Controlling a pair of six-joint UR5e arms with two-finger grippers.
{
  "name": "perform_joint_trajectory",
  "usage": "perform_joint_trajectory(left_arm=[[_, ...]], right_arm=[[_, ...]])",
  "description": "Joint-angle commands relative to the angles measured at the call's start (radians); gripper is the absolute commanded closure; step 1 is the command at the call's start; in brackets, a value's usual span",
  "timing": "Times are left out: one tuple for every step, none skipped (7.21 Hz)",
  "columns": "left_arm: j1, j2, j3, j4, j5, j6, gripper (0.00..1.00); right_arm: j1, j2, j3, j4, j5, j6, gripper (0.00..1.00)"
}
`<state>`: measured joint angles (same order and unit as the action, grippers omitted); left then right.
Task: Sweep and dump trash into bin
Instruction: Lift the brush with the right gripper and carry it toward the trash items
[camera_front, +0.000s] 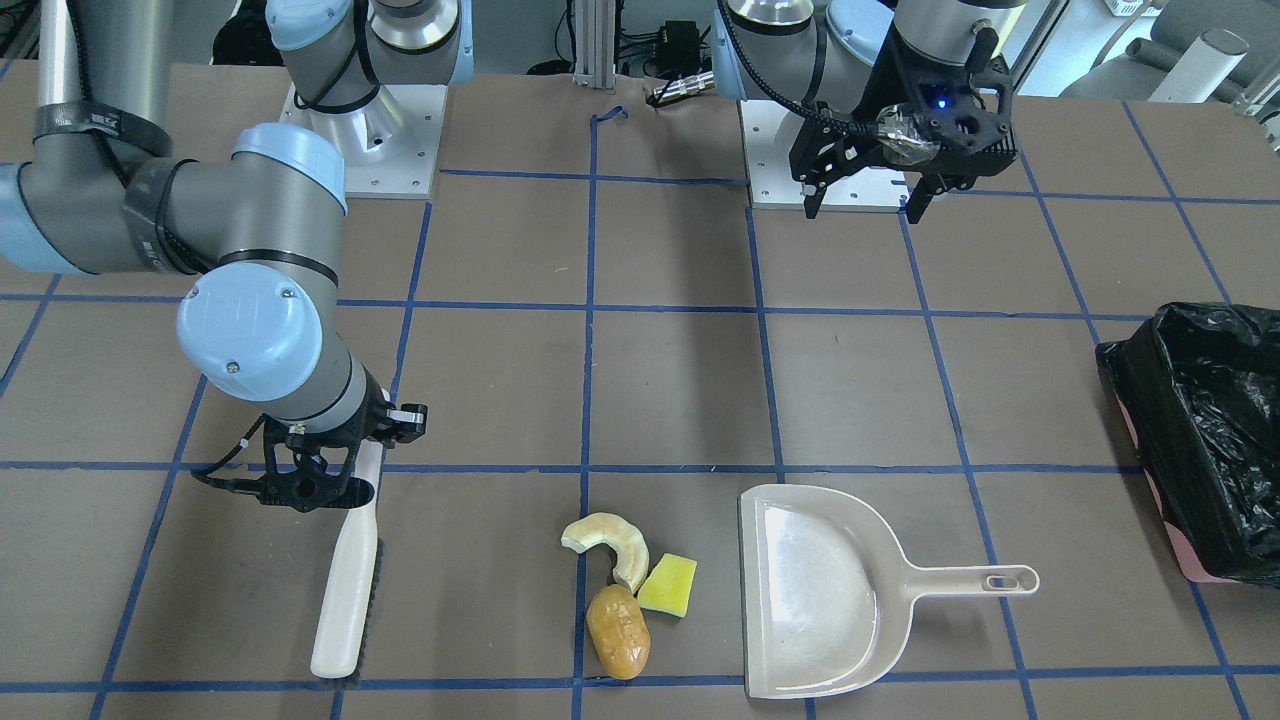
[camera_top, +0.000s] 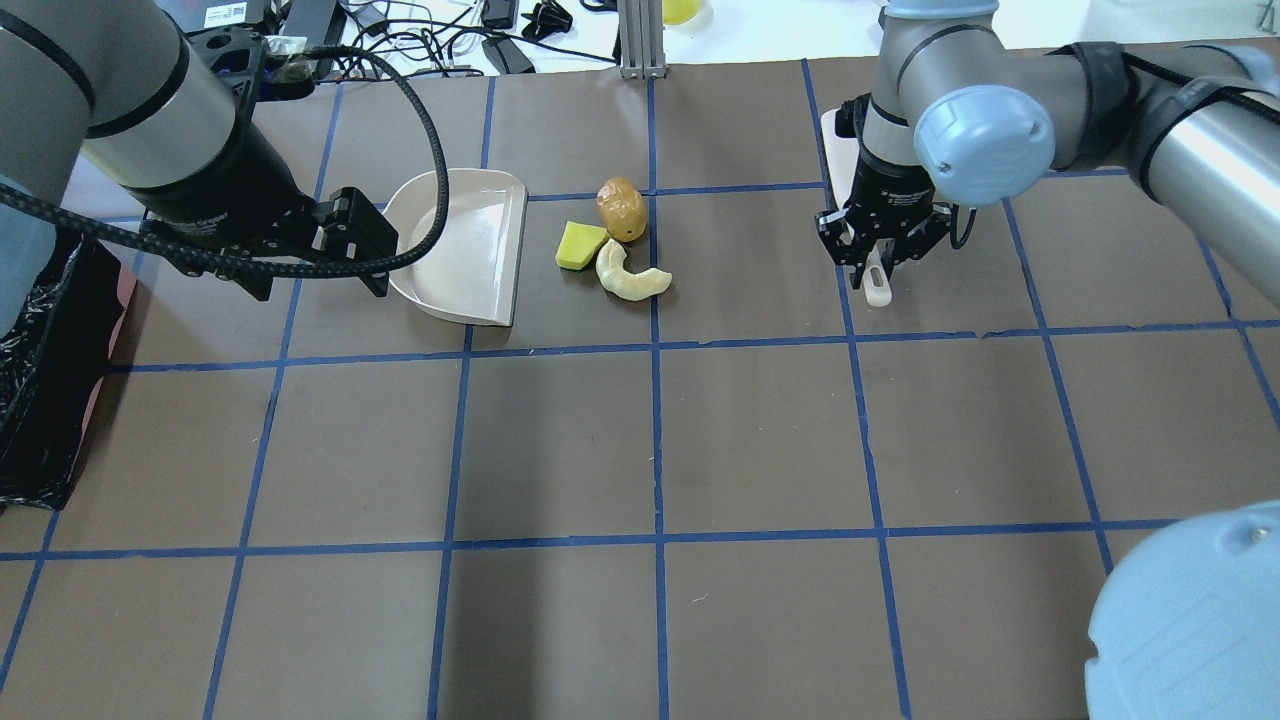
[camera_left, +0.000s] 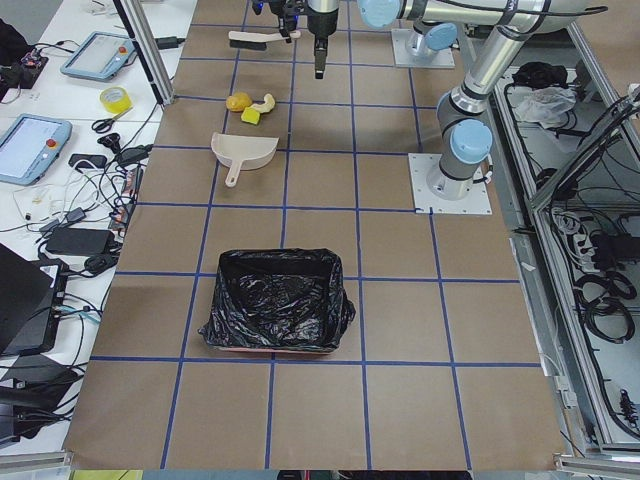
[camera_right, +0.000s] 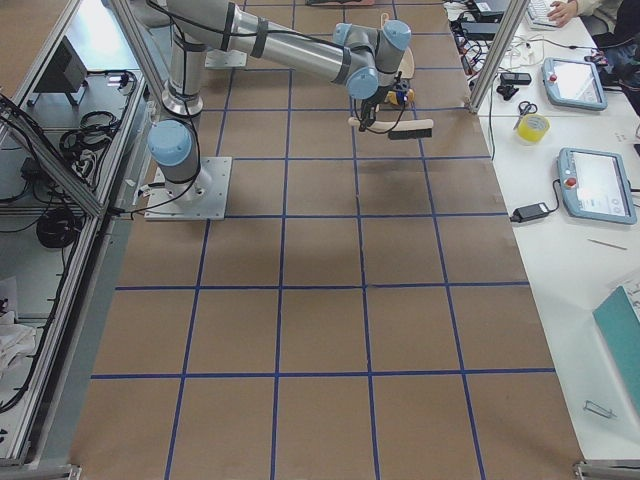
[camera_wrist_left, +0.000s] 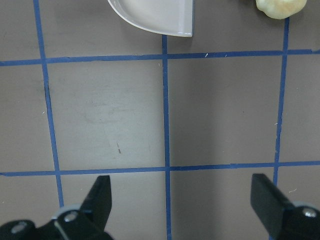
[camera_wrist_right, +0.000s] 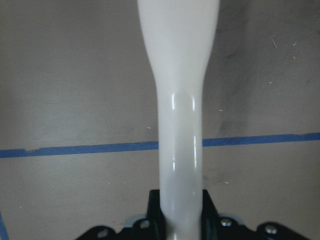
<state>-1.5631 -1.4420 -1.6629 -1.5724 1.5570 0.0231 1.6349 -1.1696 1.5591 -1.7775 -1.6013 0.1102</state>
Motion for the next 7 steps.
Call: perform_joint_trajectory(left_arm=[[0.000, 0.000, 0.000, 0.000, 0.000, 0.000, 0.00], [0.000, -0.001, -0.001, 0.000, -0.003, 0.000, 0.00], [-0.002, -0.006, -0.002, 0.000, -0.005, 0.000, 0.00], [-0.002, -0.011, -0.002, 0.000, -0.005, 0.000, 0.00], [-0.002, -0.011, -0.002, 0.000, -0.005, 0.000, 0.00], [-0.002, -0.009, 0.000, 0.000, -0.005, 0.000, 0.00], [-0.002, -0.003, 0.000, 0.000, -0.006, 0.000, 0.00]], right_arm=[[0.037, 0.019, -0.020, -0.002, 0.008, 0.103, 1.00], [0.066, 0.040, -0.051, 0.000, 0.011, 0.168, 1.00], [0.106, 0.071, -0.085, 0.000, 0.011, 0.224, 1.00], [0.120, 0.085, -0.097, 0.001, 0.012, 0.247, 1.00], [0.123, 0.088, -0.097, 0.000, 0.014, 0.270, 1.00], [0.137, 0.093, -0.097, -0.002, 0.015, 0.279, 1.00], [0.140, 0.094, -0.097, -0.002, 0.015, 0.279, 1.00]])
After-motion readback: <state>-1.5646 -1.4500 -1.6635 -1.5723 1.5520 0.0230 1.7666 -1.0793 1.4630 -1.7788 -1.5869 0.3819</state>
